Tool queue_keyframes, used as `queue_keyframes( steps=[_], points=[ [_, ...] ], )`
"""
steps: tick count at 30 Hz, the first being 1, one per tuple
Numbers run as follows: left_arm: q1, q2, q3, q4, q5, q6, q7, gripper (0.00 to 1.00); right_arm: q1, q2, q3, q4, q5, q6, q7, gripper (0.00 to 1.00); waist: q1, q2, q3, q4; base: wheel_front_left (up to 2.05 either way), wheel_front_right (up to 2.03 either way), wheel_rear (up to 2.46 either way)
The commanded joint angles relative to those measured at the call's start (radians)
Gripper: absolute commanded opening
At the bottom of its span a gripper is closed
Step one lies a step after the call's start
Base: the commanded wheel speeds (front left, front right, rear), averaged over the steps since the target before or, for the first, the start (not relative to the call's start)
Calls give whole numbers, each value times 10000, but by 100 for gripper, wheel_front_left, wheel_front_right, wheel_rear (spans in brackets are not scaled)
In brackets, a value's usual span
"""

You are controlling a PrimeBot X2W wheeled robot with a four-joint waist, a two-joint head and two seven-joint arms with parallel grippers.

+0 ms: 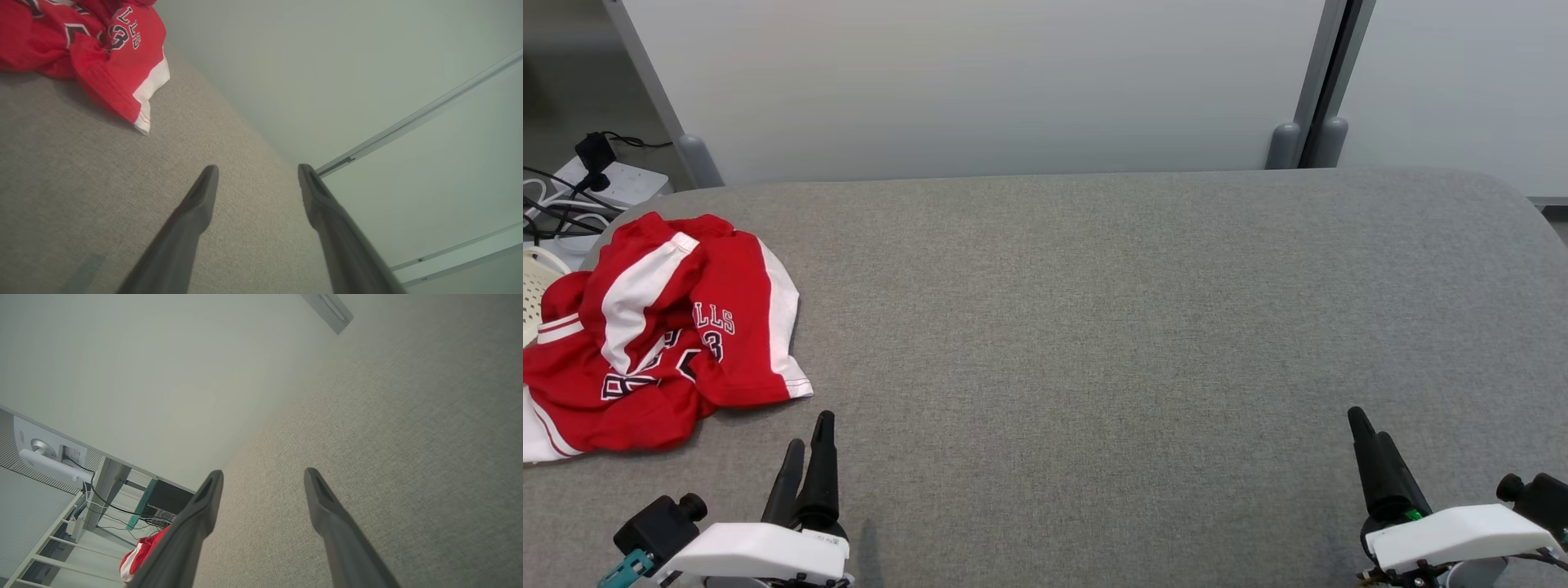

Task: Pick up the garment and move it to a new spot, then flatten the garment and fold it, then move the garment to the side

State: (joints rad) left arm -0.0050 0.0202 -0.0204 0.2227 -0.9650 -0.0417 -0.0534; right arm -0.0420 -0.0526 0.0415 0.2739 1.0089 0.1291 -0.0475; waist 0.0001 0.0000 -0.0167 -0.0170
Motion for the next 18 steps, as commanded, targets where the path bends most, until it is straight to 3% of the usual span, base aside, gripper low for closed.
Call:
queue_keyframes(
  steps=[1,18],
  points=[
    [-526,136,76,-357,423,84,-134,100,-491,-170,160,-363,-370,8,-193,100,-1,0,1,-7,0,0,0],
    [-658,178,-251,-605,2655,487,-632,100,-736,-356,833,-593,-2121,10,-692,100,-1,0,-22,-70,0,0,0]
  ],
)
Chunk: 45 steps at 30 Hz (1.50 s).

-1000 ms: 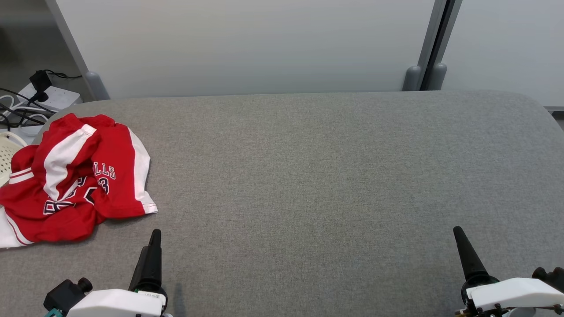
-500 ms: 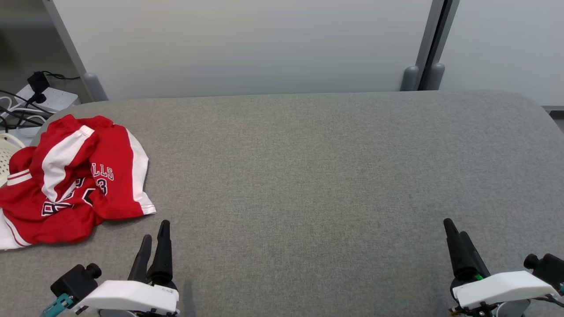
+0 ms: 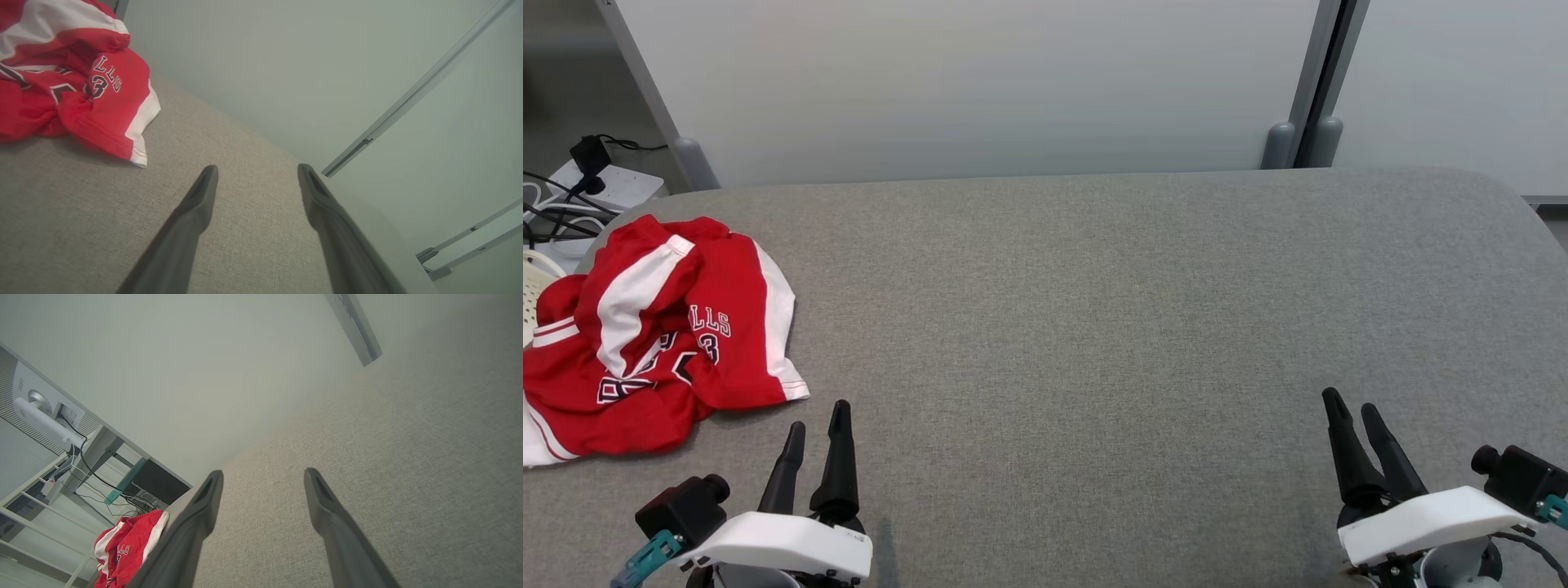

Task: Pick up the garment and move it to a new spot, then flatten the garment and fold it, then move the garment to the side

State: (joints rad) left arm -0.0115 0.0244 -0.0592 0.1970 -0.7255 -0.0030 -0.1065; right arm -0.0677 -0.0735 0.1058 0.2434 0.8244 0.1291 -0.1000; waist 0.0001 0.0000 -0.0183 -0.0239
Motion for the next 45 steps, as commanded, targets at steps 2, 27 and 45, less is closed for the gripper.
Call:
queue_keyframes(
  steps=[2,27,45],
  points=[
    [-604,140,110,-373,507,151,-160,100,-500,-174,278,-274,-491,10,-225,100,0,0,-16,-4,0,0,0],
    [-858,200,-212,-764,3546,660,-864,100,-746,-366,920,-501,-3161,13,-930,100,0,0,-5,1,0,0,0],
    [-956,244,-441,-504,5332,833,-1392,100,-873,-460,1246,-715,-5292,15,-1457,100,0,0,-73,-49,0,0,0]
  ],
)
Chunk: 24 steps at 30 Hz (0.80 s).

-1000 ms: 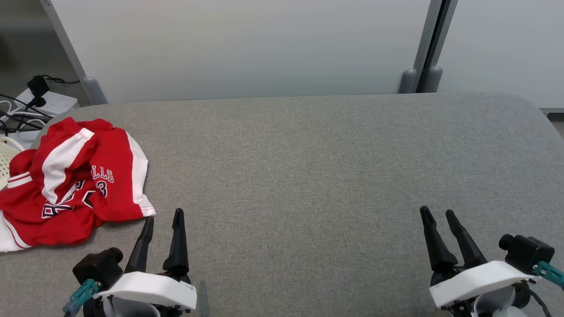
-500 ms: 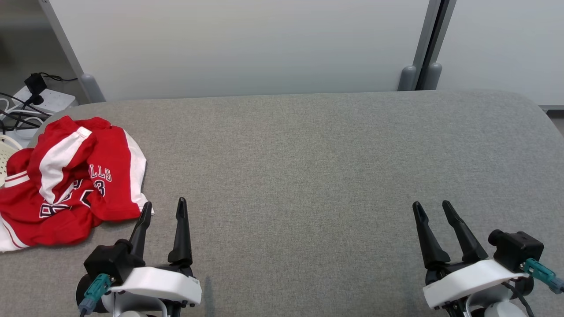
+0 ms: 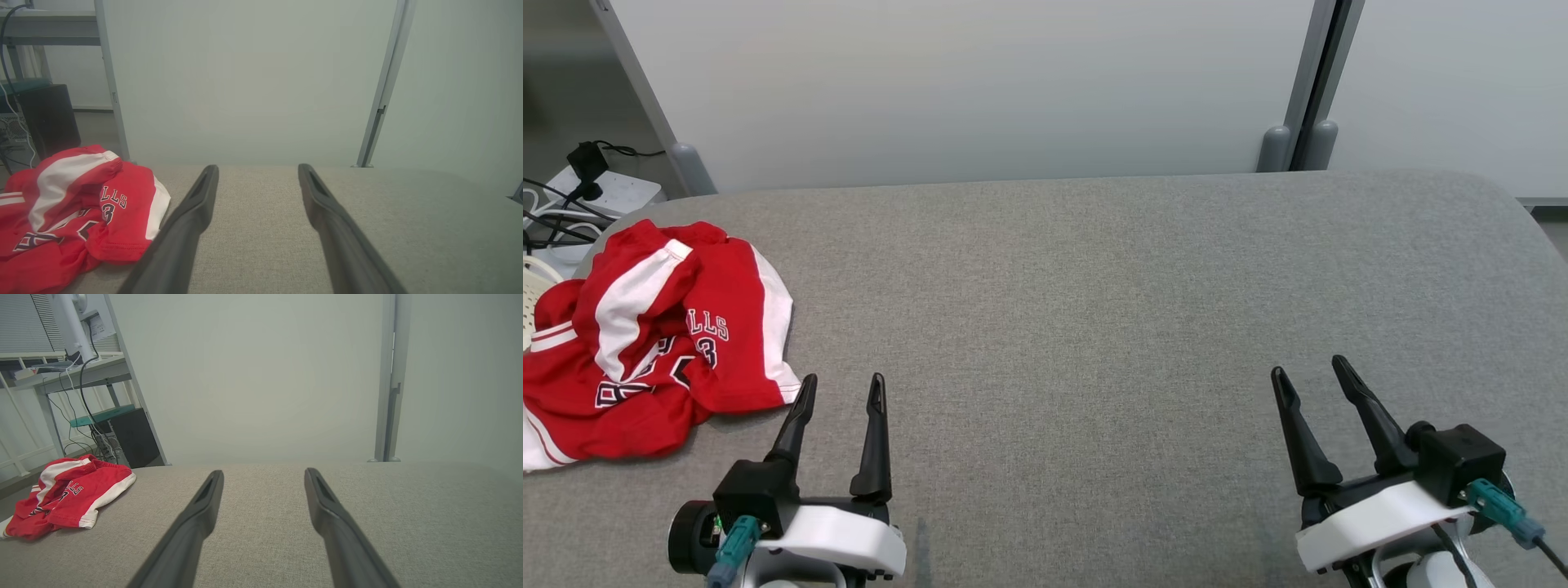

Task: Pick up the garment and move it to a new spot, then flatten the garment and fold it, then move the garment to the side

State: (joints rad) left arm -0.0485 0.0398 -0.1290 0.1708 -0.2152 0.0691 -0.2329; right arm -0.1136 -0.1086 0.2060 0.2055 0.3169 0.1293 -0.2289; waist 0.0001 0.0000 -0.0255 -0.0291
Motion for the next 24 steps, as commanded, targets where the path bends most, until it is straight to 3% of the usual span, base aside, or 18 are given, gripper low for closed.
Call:
queue_keyframes(
  steps=[1,6,24],
  points=[
    [-593,93,252,-211,329,122,-158,100,-419,-112,268,-347,-331,13,-198,100,-1,0,-5,2,0,0,0],
    [-634,104,197,-142,790,189,-289,100,-429,-129,388,-370,-803,14,-329,100,-1,0,-23,16,0,0,0],
    [-748,104,219,191,690,174,-289,100,-439,-95,455,-253,-840,14,-329,100,-1,0,-70,253,0,0,0]
  ],
)
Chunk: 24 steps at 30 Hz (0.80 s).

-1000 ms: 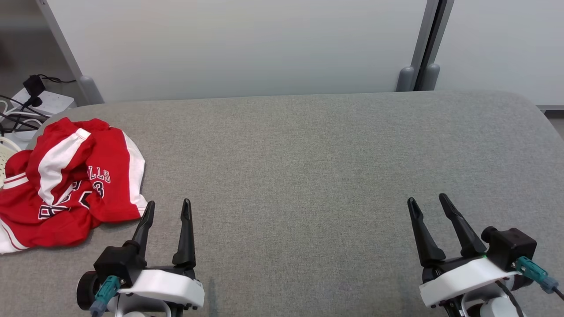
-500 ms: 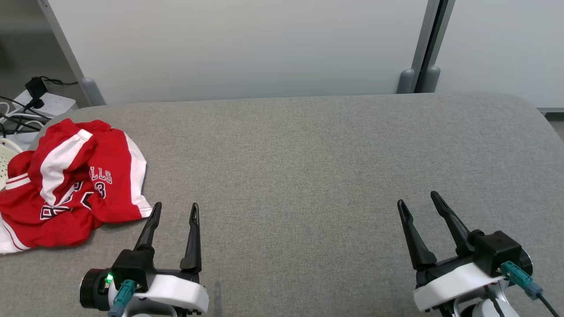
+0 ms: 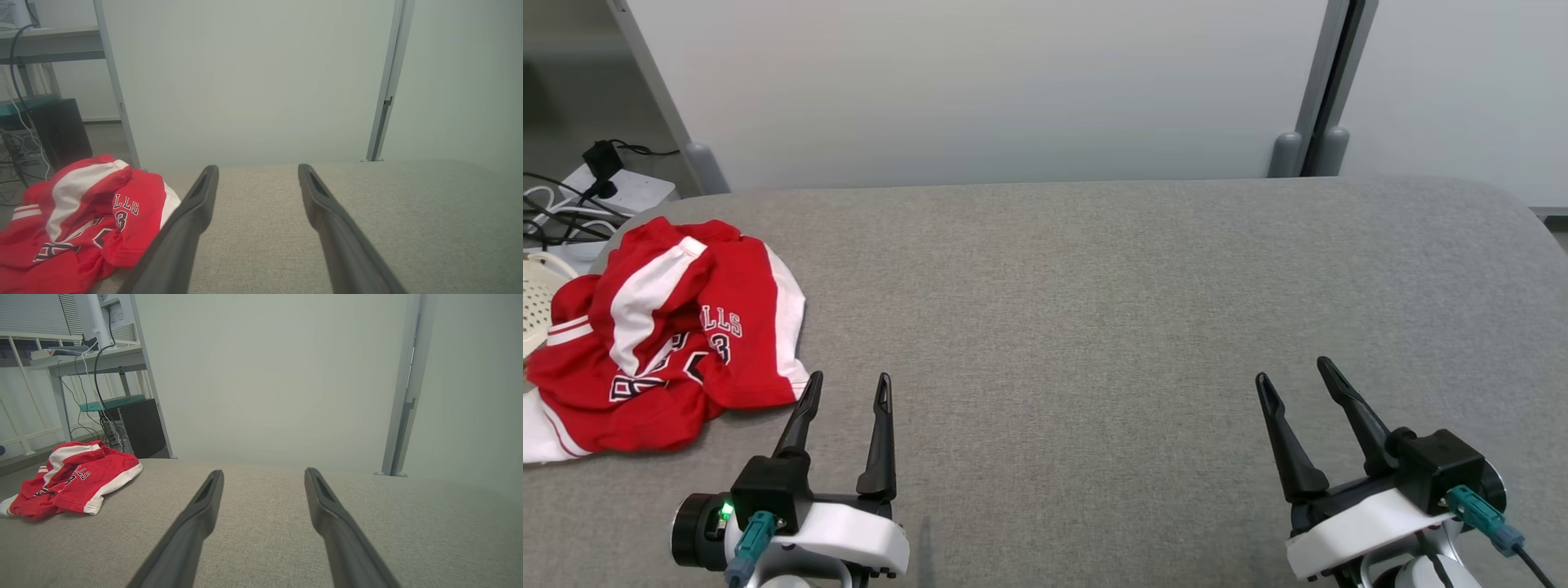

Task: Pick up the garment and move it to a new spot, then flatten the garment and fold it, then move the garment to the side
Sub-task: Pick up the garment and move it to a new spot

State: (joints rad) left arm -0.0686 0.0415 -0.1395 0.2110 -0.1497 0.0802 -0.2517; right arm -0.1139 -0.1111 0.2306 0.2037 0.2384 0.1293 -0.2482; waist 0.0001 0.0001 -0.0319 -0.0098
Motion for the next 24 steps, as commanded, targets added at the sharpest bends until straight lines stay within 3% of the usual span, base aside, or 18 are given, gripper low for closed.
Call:
queue_keyframes(
  steps=[1,24],
  points=[
    [-556,87,331,-198,37,68,-101,100,-442,-65,236,-233,-55,14,-136,100,0,-1,-7,126,0,0,0],
    [-329,87,464,-433,-102,374,-101,100,-231,-89,391,-210,152,14,-136,100,0,-1,-66,2310,0,0,0]
  ],
)
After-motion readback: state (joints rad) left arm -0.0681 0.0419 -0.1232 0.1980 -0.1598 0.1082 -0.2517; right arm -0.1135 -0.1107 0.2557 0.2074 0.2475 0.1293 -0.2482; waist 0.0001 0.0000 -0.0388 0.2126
